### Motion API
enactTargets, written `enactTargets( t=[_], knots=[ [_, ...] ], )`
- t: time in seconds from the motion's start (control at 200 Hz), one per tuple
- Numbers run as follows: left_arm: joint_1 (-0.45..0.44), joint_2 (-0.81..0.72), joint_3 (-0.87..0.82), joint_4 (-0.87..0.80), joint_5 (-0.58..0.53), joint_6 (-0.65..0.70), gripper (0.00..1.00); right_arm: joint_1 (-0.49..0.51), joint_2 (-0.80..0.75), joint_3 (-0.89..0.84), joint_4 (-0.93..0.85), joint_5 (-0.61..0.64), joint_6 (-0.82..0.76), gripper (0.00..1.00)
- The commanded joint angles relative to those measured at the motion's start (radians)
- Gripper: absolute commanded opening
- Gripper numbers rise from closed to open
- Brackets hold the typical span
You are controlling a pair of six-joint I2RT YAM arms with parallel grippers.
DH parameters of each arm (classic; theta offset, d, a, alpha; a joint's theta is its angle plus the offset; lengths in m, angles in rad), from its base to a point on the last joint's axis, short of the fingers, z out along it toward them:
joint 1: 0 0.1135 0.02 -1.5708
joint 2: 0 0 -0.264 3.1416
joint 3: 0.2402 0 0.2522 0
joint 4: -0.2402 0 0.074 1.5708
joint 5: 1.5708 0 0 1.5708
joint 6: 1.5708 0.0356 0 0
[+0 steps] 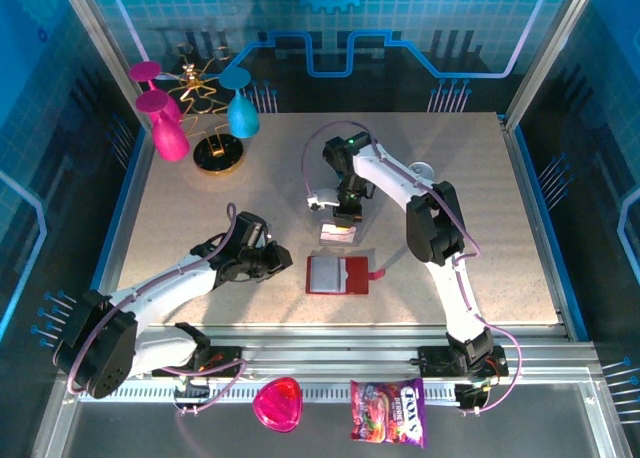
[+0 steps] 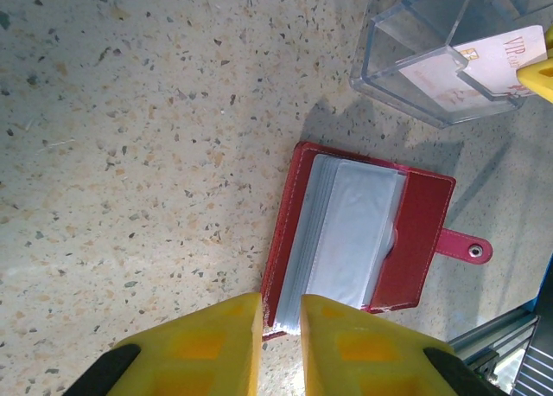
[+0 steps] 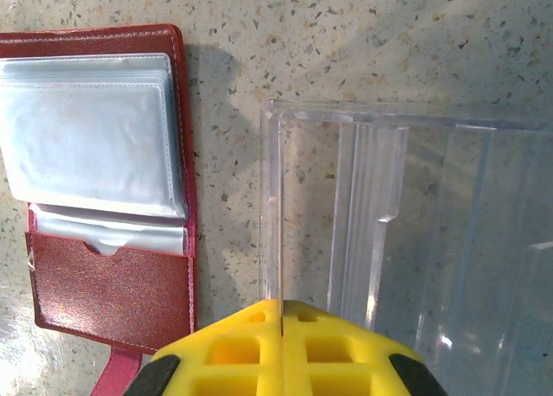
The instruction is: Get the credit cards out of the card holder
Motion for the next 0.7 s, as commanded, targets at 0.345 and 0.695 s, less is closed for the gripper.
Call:
enactTargets(
  t=[0.345,0.695],
  knots=[
    [0.009,-0.026,-0.02,-0.021,-0.014,-0.017,0.18,0.01,-0.03,0.028,-0.015,0.058,0.014,0.18],
    [0.009,-0.026,-0.019,-0.014,-0.012,-0.019,0.18,0.011,-0.06,0.006,0.052,0.09,0.032,0.14]
  ],
)
